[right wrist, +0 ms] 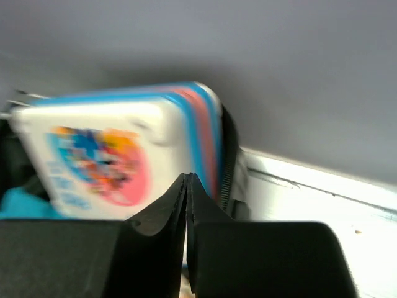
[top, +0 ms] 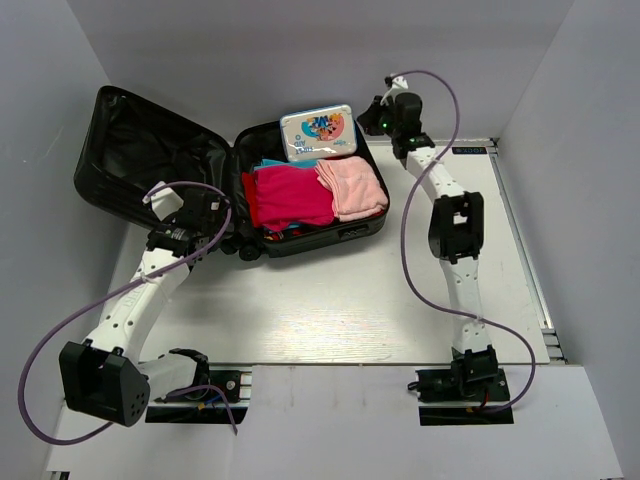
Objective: Pack the luggage
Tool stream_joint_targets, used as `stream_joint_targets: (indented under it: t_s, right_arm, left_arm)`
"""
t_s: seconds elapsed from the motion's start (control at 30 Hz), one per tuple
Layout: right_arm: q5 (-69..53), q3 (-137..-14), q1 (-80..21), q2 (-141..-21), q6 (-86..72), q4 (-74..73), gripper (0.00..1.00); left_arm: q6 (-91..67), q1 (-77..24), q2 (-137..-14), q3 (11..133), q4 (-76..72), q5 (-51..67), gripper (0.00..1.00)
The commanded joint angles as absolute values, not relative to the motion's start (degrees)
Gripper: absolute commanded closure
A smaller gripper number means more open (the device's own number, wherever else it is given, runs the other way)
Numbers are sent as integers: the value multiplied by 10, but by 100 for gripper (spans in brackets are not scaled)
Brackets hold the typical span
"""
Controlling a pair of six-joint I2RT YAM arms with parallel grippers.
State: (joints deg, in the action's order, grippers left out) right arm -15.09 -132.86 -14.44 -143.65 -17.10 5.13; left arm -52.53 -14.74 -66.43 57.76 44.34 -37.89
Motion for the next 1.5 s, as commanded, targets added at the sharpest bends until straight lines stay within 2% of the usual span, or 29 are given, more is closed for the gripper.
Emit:
stream_joint_targets:
  t_s: [0.0, 0.17, 0.27, 0.4, 0.5, 0.67, 0.73, 0.77, 0.83, 0.9, 0.97, 1.07, 1.17, 1.23, 1.33, 1.47]
  right_arm:
    - [-77, -1382, -151, -1483, -170, 79, 94]
    - [-71, -1388, -170, -1527, -159, 108, 94]
    - [-127, -1390, -189, -1540, -156, 98, 94]
    - [-240, -1341, -220, -1507, -162, 66, 92]
    - [-265, -1293, -231, -1474, -188, 90, 95]
    - [-276, -1325, -243, -1452, -167, 11, 98]
    - [-257, -1311, -247, -1433, -165, 1, 91]
    - [-244, -1308, -243, -1431, -157, -17, 80]
    - [-176, -1316, -242, -1418, -136, -32, 68]
    - [-113, -1310, -236, -1406, -132, -32, 39]
    - [-51, -1258, -228, -1367, -130, -7, 17]
    - [35, -1236, -222, -1339, -101, -7, 10]
    - [40, -1250, -215, -1348, -108, -7, 10]
    - [-23, -1261, -208, -1360, -122, -8, 10]
    - [-124, -1279, -208, -1374, -129, -8, 16]
    - [-317, -1247, -212, -1374, -187, 81, 26]
  left_arm:
    - [-532, -144, -675, 582, 475, -385, 0]
    - [-528, -145, -683, 583, 484, -385, 0]
    - [-525, -145, -686, 585, 489, -388, 0]
    - [-525, -145, -686, 583, 490, -400, 0]
    - [-524, -144, -687, 584, 493, -407, 0]
    - [-520, -137, -681, 581, 493, -412, 0]
    - [-516, -131, -679, 578, 488, -410, 0]
    - [-514, -128, -677, 581, 488, -411, 0]
    - [-513, -122, -668, 581, 486, -410, 0]
    - [-511, -114, -664, 581, 488, -410, 0]
    - [-512, -112, -659, 577, 486, -409, 0]
    - [-511, -105, -650, 576, 487, -407, 0]
    - [-510, -99, -648, 580, 490, -408, 0]
    - [-507, -99, -649, 582, 490, -406, 0]
    - [-509, -99, -657, 583, 489, -398, 0]
    - [-513, -99, -669, 583, 485, -390, 0]
